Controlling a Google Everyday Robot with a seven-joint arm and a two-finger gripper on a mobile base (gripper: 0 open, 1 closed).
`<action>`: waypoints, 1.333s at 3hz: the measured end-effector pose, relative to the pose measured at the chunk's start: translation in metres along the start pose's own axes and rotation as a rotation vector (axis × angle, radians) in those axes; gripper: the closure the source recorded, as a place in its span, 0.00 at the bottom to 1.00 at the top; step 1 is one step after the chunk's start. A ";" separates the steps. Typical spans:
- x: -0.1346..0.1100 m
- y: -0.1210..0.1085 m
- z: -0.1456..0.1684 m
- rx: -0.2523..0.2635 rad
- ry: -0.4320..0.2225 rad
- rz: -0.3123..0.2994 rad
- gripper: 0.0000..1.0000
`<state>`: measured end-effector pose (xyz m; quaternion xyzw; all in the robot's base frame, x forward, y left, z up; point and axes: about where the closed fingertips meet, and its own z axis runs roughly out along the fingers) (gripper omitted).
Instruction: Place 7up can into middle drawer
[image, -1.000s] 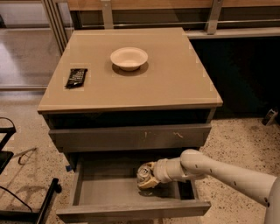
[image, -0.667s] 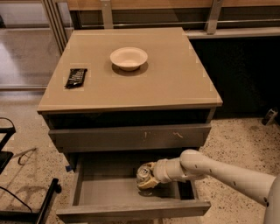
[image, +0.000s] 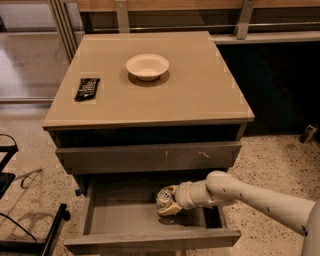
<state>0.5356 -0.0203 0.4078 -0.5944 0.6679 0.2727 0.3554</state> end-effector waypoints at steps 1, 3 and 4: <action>0.000 0.000 0.000 0.000 0.000 0.000 0.37; 0.000 0.000 0.000 0.000 0.000 0.000 0.00; 0.000 0.000 0.000 0.000 0.000 0.000 0.00</action>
Offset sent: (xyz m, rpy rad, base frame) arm 0.0000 0.0000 0.0000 0.0000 0.0000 0.0000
